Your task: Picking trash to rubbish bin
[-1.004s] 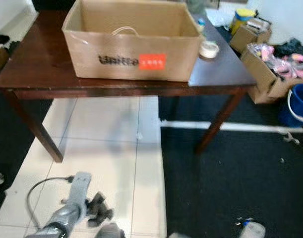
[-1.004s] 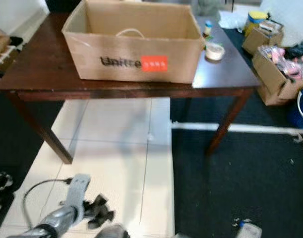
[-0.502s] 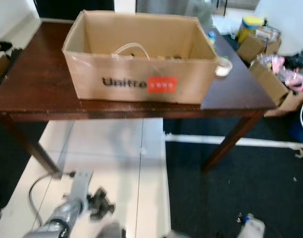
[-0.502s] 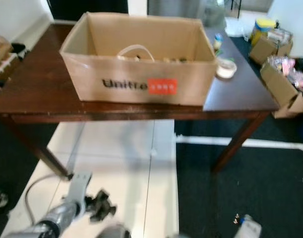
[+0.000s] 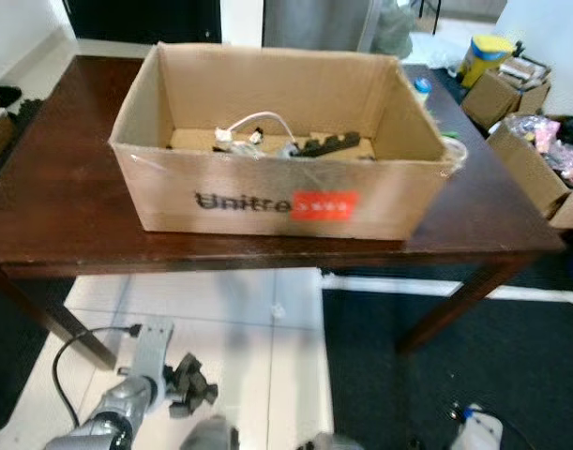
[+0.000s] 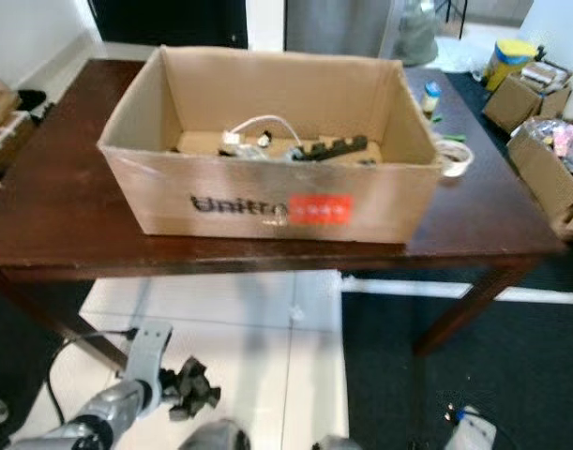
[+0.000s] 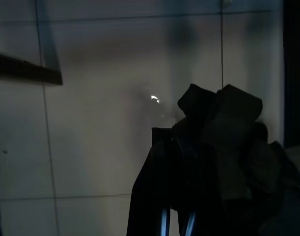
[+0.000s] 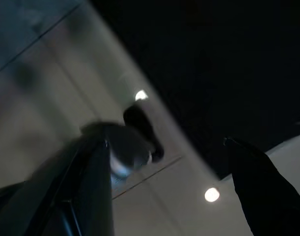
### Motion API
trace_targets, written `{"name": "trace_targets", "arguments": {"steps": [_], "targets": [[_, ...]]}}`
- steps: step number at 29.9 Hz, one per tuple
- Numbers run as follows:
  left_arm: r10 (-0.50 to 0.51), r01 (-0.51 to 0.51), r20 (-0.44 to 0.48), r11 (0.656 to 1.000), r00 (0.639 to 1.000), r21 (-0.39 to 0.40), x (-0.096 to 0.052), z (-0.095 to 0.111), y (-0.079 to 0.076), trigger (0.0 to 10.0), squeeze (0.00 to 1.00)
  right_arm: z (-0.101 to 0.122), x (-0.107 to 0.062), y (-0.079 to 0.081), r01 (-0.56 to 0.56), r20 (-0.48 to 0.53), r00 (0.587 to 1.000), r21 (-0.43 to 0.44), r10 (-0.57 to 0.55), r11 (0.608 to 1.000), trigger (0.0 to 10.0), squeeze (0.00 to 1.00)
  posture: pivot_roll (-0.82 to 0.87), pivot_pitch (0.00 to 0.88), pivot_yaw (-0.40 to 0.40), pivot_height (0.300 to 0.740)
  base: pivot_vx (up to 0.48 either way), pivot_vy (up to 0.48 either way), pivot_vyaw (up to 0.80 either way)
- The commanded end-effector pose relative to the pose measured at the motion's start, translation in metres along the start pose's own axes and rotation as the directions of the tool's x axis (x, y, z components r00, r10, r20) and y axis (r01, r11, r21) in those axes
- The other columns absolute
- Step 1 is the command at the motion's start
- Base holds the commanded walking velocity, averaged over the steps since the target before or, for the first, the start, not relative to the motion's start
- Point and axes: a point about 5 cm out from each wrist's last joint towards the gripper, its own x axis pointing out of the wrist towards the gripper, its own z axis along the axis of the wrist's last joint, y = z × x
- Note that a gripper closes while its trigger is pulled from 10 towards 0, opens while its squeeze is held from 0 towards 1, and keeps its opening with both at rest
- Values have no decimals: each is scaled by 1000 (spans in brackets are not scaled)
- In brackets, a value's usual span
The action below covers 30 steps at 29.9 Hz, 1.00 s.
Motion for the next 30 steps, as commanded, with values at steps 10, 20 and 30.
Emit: {"name": "trace_targets", "arguments": {"steps": [10, 20, 30], "targets": [[85, -84, 27, 995, 996, -53, -2, 3, 11, 10000, 0, 30, 1, -10, 4, 118, 993, -53, 3, 999, 10000, 0, 95, 109, -19, 740, 81, 0, 0], [492, -465, 61, 851, 868, -243, -31, 23, 92, 10000, 0, 100, -8, -31, -79, 360, 927, -81, 103, 994, 10000, 0, 92, 115, -17, 740, 0, 0, 0], [702, -700, -151, 615, 696, -362, -66, -13, 140, 10000, 0, 102, -22, 16, -598, 91, 701, -463, 707, 654, 10000, 0, 95, 112, -12, 740, 0, 0, 0]]}}
